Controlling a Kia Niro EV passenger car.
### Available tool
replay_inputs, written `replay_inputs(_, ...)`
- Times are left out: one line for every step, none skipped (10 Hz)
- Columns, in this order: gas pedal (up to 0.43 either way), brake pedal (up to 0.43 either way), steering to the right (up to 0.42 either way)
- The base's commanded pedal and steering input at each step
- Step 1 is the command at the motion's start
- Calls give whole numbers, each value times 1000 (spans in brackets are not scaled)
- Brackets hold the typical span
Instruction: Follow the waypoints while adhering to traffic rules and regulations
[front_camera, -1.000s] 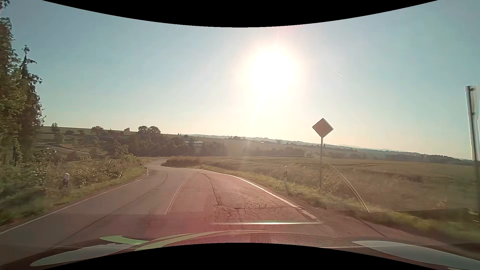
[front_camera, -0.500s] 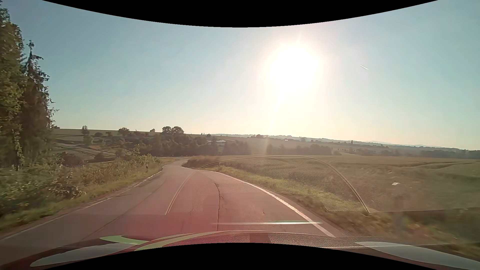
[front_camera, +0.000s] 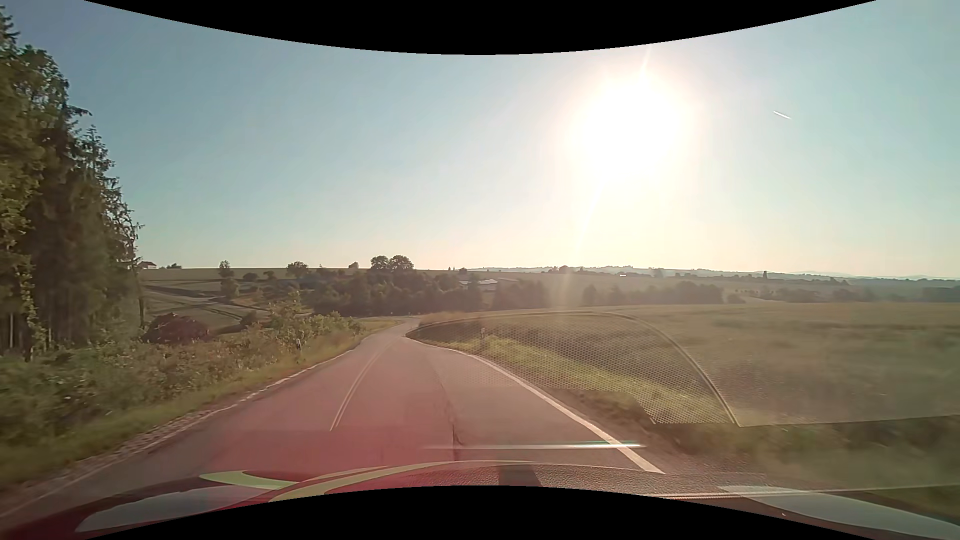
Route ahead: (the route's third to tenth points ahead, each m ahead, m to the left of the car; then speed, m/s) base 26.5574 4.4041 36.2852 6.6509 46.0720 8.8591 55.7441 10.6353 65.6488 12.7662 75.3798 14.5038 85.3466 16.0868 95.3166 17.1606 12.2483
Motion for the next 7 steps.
replay_inputs(0,30,-76)
replay_inputs(0,43,-74)
replay_inputs(0,49,-72)
replay_inputs(0,55,-68)
replay_inputs(0,61,-65)
replay_inputs(0,67,-63)
replay_inputs(0,67,-60)
